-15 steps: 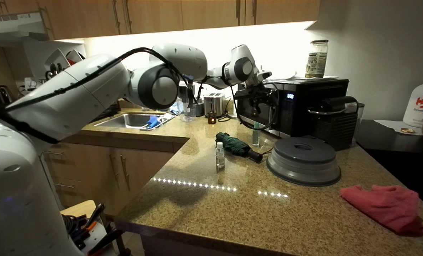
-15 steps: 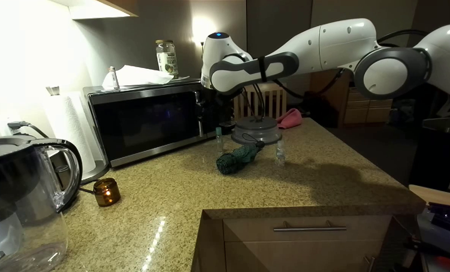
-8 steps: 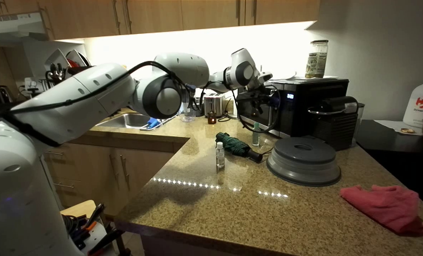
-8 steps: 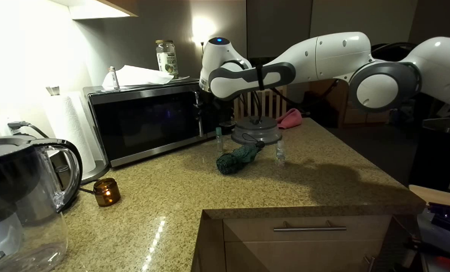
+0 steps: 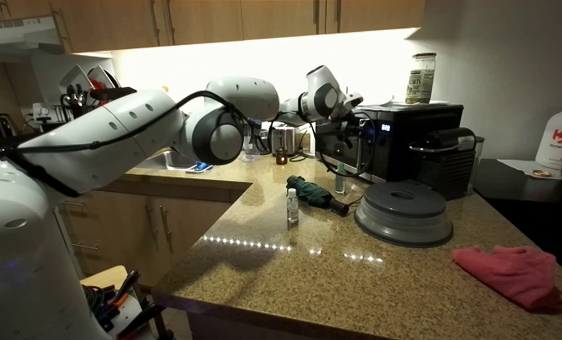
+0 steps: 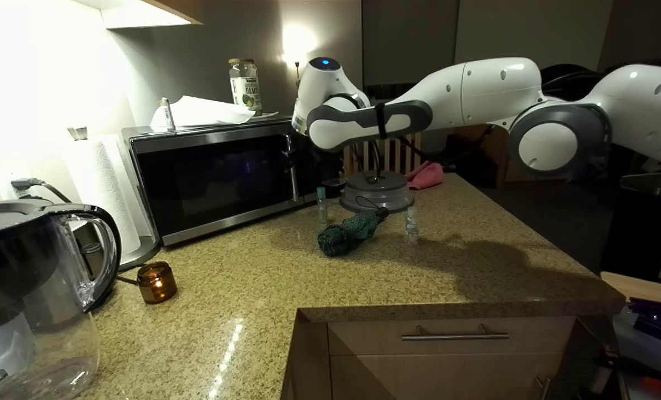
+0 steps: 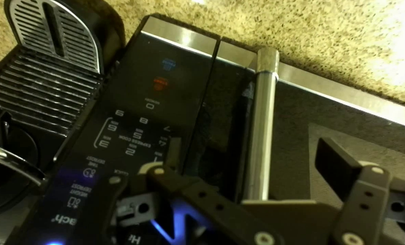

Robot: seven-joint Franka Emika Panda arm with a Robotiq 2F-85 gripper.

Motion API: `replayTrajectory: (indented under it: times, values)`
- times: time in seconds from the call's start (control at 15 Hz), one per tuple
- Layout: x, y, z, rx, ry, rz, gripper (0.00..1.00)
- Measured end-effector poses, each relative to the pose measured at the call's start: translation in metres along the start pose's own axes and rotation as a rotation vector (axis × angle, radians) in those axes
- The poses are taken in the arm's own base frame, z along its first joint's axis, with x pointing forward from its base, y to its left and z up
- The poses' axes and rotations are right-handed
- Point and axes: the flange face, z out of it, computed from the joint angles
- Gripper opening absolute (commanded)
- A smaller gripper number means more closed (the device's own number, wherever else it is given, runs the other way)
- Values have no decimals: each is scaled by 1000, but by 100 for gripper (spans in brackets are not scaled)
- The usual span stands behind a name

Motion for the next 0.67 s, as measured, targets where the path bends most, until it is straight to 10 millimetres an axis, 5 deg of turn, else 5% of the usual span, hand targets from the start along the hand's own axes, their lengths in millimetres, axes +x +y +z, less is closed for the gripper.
replayTrajectory:
  times: [0.67]
  values:
    - [4, 2, 2, -10, 73, -6, 100]
